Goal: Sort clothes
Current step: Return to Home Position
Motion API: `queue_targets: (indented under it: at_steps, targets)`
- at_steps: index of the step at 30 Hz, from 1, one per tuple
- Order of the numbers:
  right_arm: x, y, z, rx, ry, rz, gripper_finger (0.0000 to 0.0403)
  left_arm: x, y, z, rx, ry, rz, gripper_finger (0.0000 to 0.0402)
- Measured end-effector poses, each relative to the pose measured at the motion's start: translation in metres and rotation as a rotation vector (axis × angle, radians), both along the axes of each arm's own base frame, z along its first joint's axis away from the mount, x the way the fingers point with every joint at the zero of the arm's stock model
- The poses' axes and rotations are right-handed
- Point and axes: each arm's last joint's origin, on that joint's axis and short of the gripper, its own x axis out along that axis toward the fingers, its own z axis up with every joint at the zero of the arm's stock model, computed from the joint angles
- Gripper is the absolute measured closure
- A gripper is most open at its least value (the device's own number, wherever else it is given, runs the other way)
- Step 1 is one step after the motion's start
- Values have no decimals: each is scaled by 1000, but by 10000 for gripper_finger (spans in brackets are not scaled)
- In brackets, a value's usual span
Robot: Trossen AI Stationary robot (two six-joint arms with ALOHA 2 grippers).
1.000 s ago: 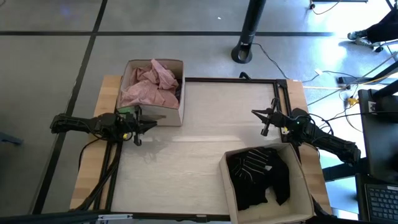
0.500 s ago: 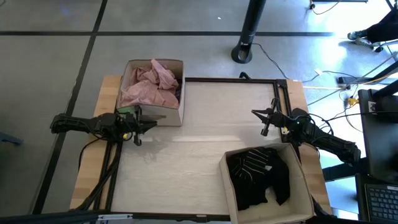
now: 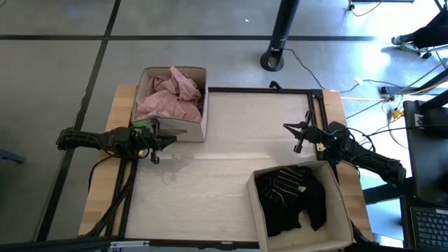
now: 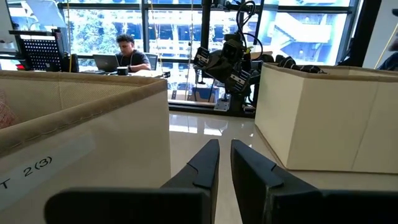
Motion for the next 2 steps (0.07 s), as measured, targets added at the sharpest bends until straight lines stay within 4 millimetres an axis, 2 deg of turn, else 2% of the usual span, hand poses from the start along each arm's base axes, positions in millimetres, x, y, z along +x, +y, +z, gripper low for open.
queue_targets:
  at_steps: [2]
  targets:
    - [0,0,0,0,0,0,382,0,0,0,0,0,0,370]
